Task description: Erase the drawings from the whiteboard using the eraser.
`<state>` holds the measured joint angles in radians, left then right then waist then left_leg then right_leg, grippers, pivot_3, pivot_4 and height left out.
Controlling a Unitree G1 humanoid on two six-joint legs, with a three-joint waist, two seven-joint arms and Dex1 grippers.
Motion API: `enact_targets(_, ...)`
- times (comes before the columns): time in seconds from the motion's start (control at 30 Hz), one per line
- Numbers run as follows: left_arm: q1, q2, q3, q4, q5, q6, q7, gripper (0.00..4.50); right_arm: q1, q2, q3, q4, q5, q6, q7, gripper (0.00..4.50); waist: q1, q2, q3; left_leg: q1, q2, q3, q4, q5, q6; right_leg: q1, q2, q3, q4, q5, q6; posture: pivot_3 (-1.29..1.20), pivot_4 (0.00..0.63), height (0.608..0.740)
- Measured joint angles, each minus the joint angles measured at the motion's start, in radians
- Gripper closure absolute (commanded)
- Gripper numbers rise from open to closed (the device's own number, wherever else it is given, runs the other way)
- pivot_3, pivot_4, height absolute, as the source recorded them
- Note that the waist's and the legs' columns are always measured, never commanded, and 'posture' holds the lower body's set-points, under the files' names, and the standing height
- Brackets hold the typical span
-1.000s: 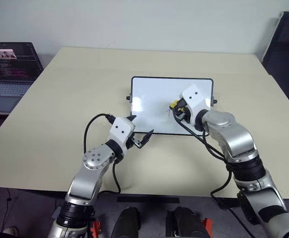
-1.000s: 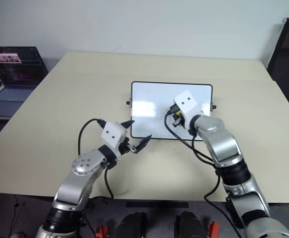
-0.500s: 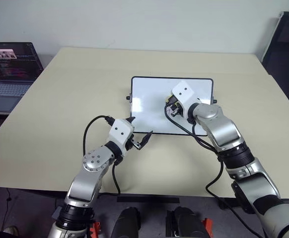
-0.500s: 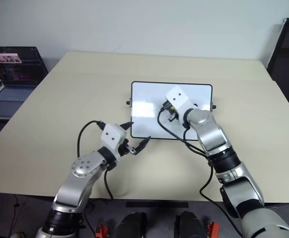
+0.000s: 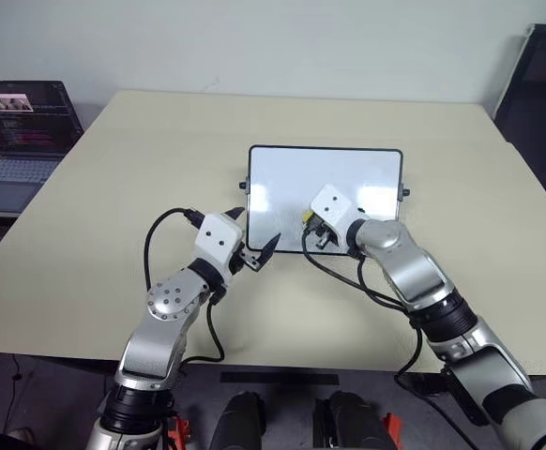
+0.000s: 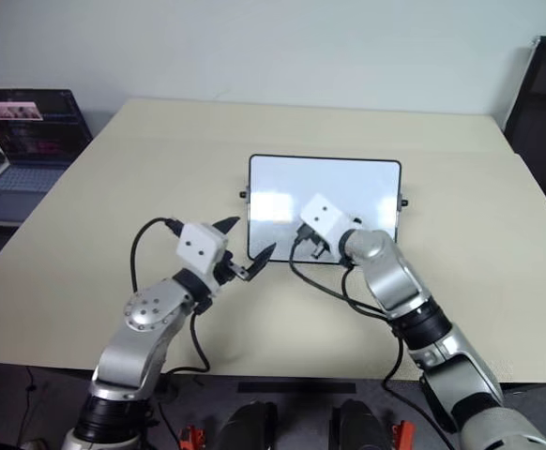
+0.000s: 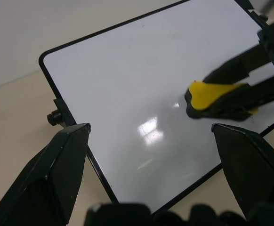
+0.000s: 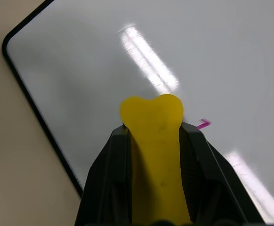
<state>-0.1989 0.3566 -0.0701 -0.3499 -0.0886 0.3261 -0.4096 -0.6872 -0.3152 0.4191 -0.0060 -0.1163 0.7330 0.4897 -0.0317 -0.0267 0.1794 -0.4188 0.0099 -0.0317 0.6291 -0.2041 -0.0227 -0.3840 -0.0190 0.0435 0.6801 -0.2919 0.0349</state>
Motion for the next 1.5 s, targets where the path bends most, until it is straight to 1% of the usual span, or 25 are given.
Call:
enact_targets(0.07,0.006,0.002,0.001,-0.012,0.0,0.002,0.005,0.0,0.013,0.001,0.008,0.0,-0.001,-0.004,0.007,3.51,0.0,0.0,0.0,0.004,0.0,0.0,0.0,0.0,0.0,0.004,0.0,0.0,0.0,0.0,0.0,0.0,0.15,0.74)
enact_targets(0.17,0.017,0.005,0.001,-0.016,0.0,0.012,0.006,0.0,0.014,0.002,0.009,0.012,-0.002,-0.015,0.009,3.51,0.0,0.0,0.0,0.005,0.001,0.0,0.0,0.0,0.0,0.004,0.0,0.0,0.0,0.0,0.0,0.0,0.15,0.74)
enact_targets(0.3,0.016,0.01,0.001,-0.016,0.0,0.015,0.006,0.0,-0.024,0.01,0.0,0.068,0.0,-0.043,0.009,3.51,-0.001,0.0,0.0,0.005,0.001,0.001,0.001,0.001,0.002,0.005,0.001,0.0,0.0,0.0,0.0,0.0,0.15,0.74)
enact_targets(0.47,0.012,0.009,-0.002,-0.015,-0.002,0.016,0.005,0.0,-0.122,0.011,-0.078,0.174,-0.001,-0.088,-0.042,3.51,0.001,0.0,0.0,0.005,0.001,0.001,0.001,0.003,0.001,0.005,0.001,0.0,0.0,0.001,0.0,0.0,0.15,0.74)
enact_targets(0.7,-0.008,0.0,-0.006,-0.01,-0.002,0.015,0.003,0.0,-0.154,0.011,-0.12,0.204,-0.001,-0.106,-0.075,3.51,0.002,0.0,0.0,0.004,0.0,0.001,0.0,0.002,0.001,0.004,0.0,0.0,0.0,0.001,0.0,0.0,0.15,0.74)
enact_targets(0.87,-0.01,0.001,-0.006,-0.003,-0.002,0.015,0.001,0.0,-0.092,-0.001,-0.115,0.138,-0.014,-0.096,-0.062,3.51,0.003,0.0,0.0,0.004,0.0,0.0,0.0,0.002,0.001,0.004,0.0,0.0,-0.001,0.001,0.0,0.0,0.15,0.74)
enact_targets(1.13,-0.01,0.005,-0.004,-0.003,-0.002,0.015,0.002,0.0,0.013,-0.006,-0.031,0.047,-0.039,-0.09,-0.012,3.51,-0.001,0.0,0.0,0.005,0.002,0.0,0.0,0.002,0.001,0.004,0.0,0.0,-0.001,0.001,0.0,0.0,0.15,0.74)
enact_targets(1.5,-0.005,0.011,-0.003,-0.005,-0.003,0.016,0.004,0.0,0.046,-0.023,-0.018,0.019,-0.059,-0.094,0.017,3.51,0.0,-0.001,0.0,0.005,0.001,0.001,0.0,0.002,0.001,0.005,0.0,0.001,-0.001,0.0,0.001,0.0,0.15,0.74)
